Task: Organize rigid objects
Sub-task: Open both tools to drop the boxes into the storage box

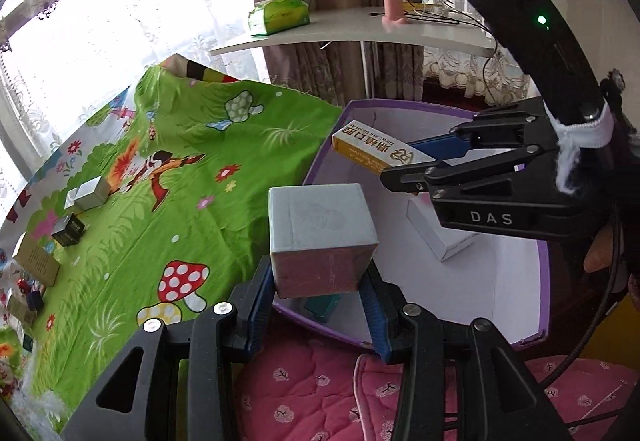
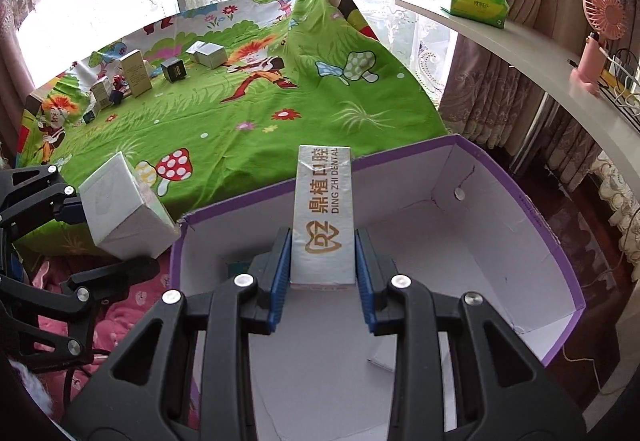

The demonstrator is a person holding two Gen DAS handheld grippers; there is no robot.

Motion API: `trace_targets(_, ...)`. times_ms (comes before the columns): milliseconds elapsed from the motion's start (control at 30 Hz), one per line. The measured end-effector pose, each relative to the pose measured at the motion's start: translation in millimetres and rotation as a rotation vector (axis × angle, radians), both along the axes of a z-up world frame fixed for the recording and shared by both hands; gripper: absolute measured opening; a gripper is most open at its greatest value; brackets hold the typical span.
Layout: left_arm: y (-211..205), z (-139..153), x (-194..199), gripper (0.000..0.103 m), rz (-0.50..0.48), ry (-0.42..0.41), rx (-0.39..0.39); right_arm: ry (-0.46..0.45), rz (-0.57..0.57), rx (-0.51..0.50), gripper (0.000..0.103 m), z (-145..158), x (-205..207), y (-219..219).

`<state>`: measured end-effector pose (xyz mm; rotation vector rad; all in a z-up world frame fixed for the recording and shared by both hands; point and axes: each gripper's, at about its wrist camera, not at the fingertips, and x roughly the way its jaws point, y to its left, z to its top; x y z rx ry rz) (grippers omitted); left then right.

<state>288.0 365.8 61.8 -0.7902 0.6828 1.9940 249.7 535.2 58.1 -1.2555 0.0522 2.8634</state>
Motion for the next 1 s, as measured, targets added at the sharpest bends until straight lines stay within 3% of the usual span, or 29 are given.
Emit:
trace_targets(200, 23.0, -13.7, 3.7, 0.043, -0.06, -0.046, -0.013, -0.105, -0.03, 0.044, 0.035, -20.6, 8.2, 17.8)
trace_targets(267, 24.4, -16.4, 1.3, 0.044, -0.093, -0.096, 0.011, -0.179, -0.012, 0.046, 0.035, -31.7, 4.4, 17.2)
trace_targets(333, 21.6, -19.1, -3.6, 0.055, -0.102, -0.149, 0.022, -0.247, -0.005, 0.048, 0.042, -42.0, -2.0, 14.5)
trace_targets(367, 16.3, -18.1, -7.4, 0.058, -0.078, -0.153, 0.037, -0.258, -0.012, 0.03, 0.056, -43.8, -5.2, 14.6)
trace_targets(433, -2.9, -11.0, -17.2, 0.066, -0.015, -0.137, 0.079, -0.276, 0.018, -0.051, 0.067, -46.7, -12.2, 10.7)
trace_targets(467, -15.3, -5.6, -23.5, 0.068, 0.018, -0.124, 0.104, -0.297, 0.052, -0.069, 0.067, -48.9, -17.5, 4.2)
trace_targets(567, -51.2, 8.1, -43.1, 0.075, 0.139, -0.056, 0.141, -0.337, 0.184, 0.028, 0.067, -58.7, -32.0, -32.8)
trace_targets(633, -71.3, 15.4, -53.6, 0.075, 0.194, -0.037, 0.161, -0.354, 0.249, 0.04, 0.067, -67.0, -44.4, -53.5)
trace_targets(767, -103.0, 22.4, -70.7, 0.076, 0.273, -0.033, 0.202, -0.32, 0.281, -0.017, 0.067, -63.3, -72.2, -76.7)
trace_targets(867, -119.1, 17.9, -87.9, 0.077, 0.314, -0.044, 0.219, -0.248, 0.282, 0.018, 0.064, -49.4, -78.7, -86.4)
trace_targets(1000, -141.1, 2.9, -118.1, 0.078, 0.416, -0.091, 0.243, -0.192, 0.273, -0.098, 0.064, -53.6, -85.4, -77.0)
